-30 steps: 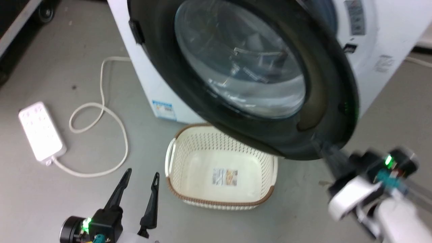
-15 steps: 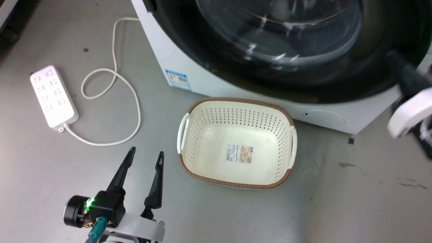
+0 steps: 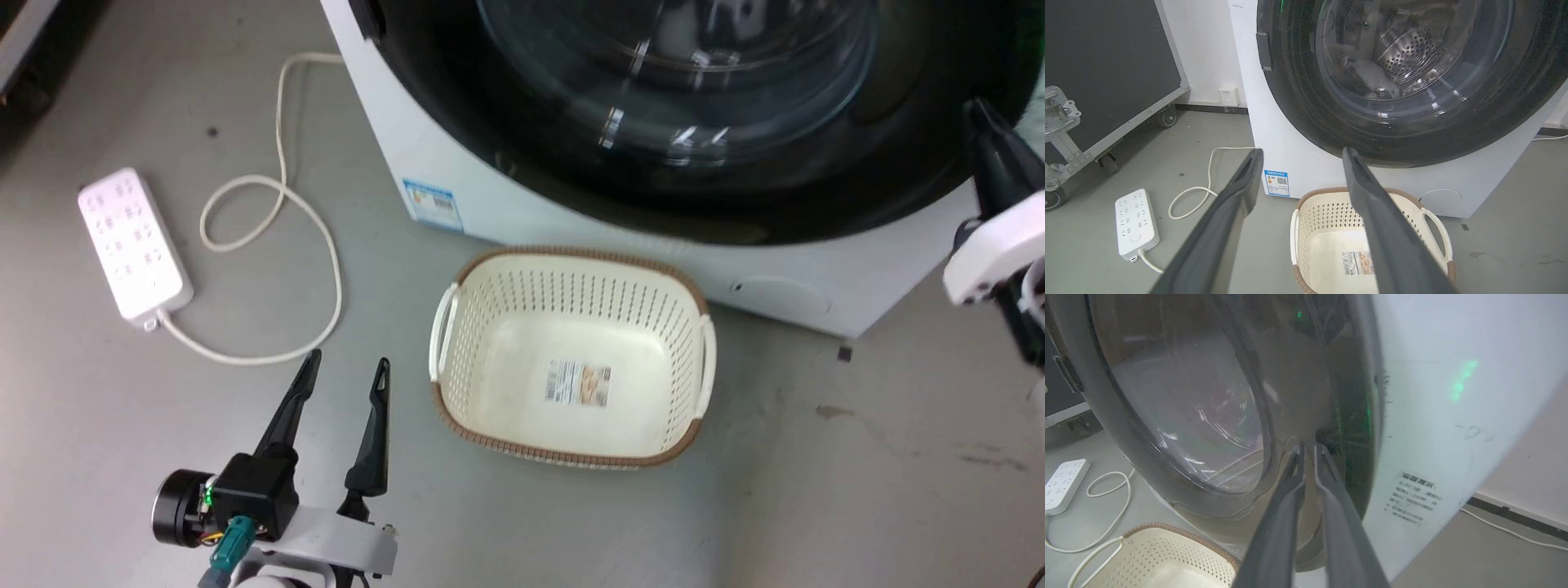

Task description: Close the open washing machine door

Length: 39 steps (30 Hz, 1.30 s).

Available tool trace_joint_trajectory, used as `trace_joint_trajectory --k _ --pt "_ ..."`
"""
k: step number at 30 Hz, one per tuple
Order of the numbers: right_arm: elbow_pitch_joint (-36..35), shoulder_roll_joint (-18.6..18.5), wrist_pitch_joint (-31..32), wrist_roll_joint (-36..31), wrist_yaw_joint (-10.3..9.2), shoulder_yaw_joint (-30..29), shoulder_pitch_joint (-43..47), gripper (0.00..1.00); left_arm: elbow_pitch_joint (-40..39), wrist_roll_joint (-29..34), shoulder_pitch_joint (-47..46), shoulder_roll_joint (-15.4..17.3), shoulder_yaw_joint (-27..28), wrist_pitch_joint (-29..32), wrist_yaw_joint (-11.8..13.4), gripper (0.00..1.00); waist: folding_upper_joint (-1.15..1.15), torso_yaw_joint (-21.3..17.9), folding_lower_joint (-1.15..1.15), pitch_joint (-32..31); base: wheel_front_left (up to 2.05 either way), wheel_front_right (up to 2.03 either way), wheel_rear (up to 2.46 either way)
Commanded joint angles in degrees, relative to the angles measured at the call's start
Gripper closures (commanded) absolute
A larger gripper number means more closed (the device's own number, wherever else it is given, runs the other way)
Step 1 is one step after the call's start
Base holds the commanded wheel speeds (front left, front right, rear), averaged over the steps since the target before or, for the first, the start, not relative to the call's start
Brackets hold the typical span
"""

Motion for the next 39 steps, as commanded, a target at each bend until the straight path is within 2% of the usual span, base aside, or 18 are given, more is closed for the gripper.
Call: trace_joint_trajectory --k 1,6,11,12,13,14,16,21,28,29,39 --pt "0.06 -0.02 -0.53 -0.11 -0.44 -0.24 0.88 0.00 0.20 0.32 -0.11 -0.26 0.17 -0.26 -0.35 0.00 0.00 -0.59 0.00 -1.53 0.00 0.00 0.00" --pt "-3.89 2.19 -4.11 -0.13 -0.44 0.51 11.06 0.00 -0.06 1.31 1.54 -0.47 1.35 -0.26 -0.20 0.00 0.00 -2.69 0.00 -8.19 0.00 0.00 0.00" --pt "-10.48 4.39 -5.01 -1.91 -0.44 -1.66 19.81 0.00 1.35 2.01 3.90 -0.38 1.73 -0.26 0.08 0.00 0.00 -4.72 0.00 -12.53 0.00 0.00 0.00" --pt "-12.55 5.08 -5.12 -2.69 -0.44 -2.96 22.11 0.00 1.66 2.10 4.49 -0.29 1.72 -0.26 -0.01 0.00 0.00 -5.29 0.00 -13.45 0.00 0.00 0.00" --pt "-22.44 9.56 -5.33 -6.69 -0.44 -7.16 31.99 0.00 2.46 1.40 6.57 -0.14 2.22 -0.26 -0.45 0.00 0.00 -7.61 0.00 -16.26 0.00 0.00 0.00" --pt "-22.44 9.56 -5.33 -6.69 -0.44 -7.16 31.99 0.00 2.46 1.40 6.57 -0.14 2.22 -0.26 -0.45 0.00 0.00 -7.61 0.00 -16.26 0.00 0.00 0.00" --pt "-29.06 12.98 -5.37 -9.42 -0.44 -8.45 39.22 0.00 3.21 1.44 7.25 0.06 2.53 -0.26 -0.48 0.00 0.00 -8.65 0.00 -16.96 0.00 0.00 0.00" --pt "-34.66 16.34 -5.41 -11.41 -0.44 -8.64 47.70 0.00 4.58 0.37 7.77 -0.26 2.95 -0.26 -0.69 0.00 0.00 -9.56 0.00 -17.53 0.00 0.00 0.00" --pt "-34.39 17.22 -5.46 -11.55 -0.44 -7.79 50.19 0.00 6.27 -0.20 8.41 -0.48 2.64 -0.26 -1.18 0.00 0.00 -9.84 0.00 -18.15 0.00 0.00 0.00" --pt "-34.24 16.92 -5.21 -11.67 -0.40 -7.75 49.66 1.00 6.31 -0.17 7.63 -0.46 2.54 0.01 -1.02 1.00 0.00 -9.84 0.00 -18.15 0.00 0.00 0.00" --pt "-34.40 16.94 -4.49 -11.64 -0.39 -7.33 49.41 1.00 6.14 0.05 7.49 -0.56 2.55 0.76 -0.76 1.00 0.00 -9.93 0.00 -18.10 0.00 0.00 0.00"
